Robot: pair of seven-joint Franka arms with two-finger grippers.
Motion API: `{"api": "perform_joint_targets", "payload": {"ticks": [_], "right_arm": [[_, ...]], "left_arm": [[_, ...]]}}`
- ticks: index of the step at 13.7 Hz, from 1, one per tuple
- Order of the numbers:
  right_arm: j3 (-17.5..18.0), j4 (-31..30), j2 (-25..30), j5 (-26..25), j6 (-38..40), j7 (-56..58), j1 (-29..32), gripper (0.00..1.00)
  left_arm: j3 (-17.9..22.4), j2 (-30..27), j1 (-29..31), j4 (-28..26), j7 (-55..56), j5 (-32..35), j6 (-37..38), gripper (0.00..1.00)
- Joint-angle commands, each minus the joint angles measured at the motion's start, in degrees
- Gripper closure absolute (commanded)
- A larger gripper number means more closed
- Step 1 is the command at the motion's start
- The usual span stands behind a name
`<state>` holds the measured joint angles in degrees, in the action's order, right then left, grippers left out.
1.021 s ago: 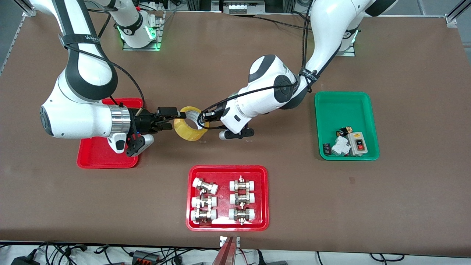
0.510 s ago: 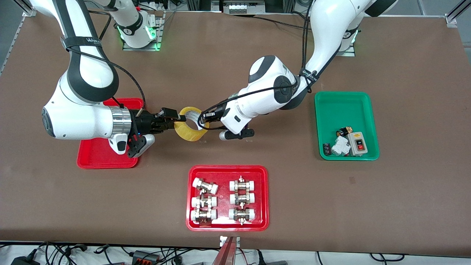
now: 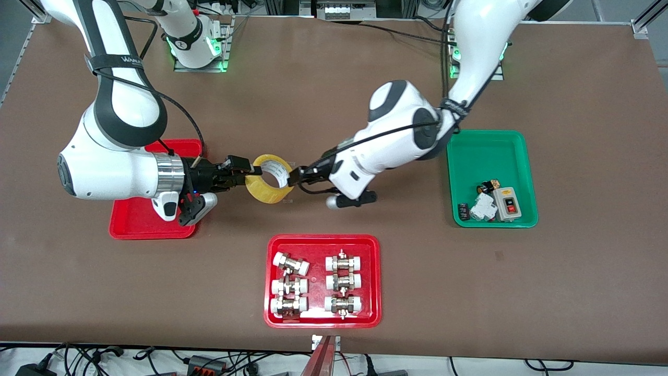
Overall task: Left arm passes tape to right arm into tray
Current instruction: 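Open the left gripper and withdraw it while the right gripper holds tape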
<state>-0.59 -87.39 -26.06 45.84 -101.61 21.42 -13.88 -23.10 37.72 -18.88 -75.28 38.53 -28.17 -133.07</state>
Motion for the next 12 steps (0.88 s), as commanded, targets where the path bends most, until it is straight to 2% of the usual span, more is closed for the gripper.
{"api": "perform_joint_targets", "payload": {"ticks": [1,3,4,8,10,12], "right_arm": [[0.1,0.7,-0.2,0.3,3.7,6.2,4.5,1.00],[0.1,0.6,-0.3,-0.1,10.5,9.8,9.4,1.00],[0.1,0.5,-0.7,-1.6,12.6,12.0,11.7,1.00],[0.1,0.4,-5.4,-7.2,20.3,24.2,21.1,1.00],[0.1,0.4,-8.0,-9.3,21.4,29.0,24.2,1.00],[0.1,0.4,-10.4,-11.3,21.5,33.5,27.1,1.00]], "left_arm": [[0.1,-6.1,6.4,-3.7,-0.6,4.7,12.9,0.00],[-0.5,-9.3,8.9,-3.7,-0.7,20.6,20.4,0.00],[-0.5,-10.8,9.4,-3.6,-0.4,25.0,22.7,0.00],[-0.6,-15.6,16.2,-3.1,-0.8,26.5,38.2,0.00],[-0.1,-16.2,17.7,-1.5,-1.1,28.3,45.7,0.00],[0.0,-16.2,20.3,1.5,-6.2,31.4,52.5,0.00]]}}
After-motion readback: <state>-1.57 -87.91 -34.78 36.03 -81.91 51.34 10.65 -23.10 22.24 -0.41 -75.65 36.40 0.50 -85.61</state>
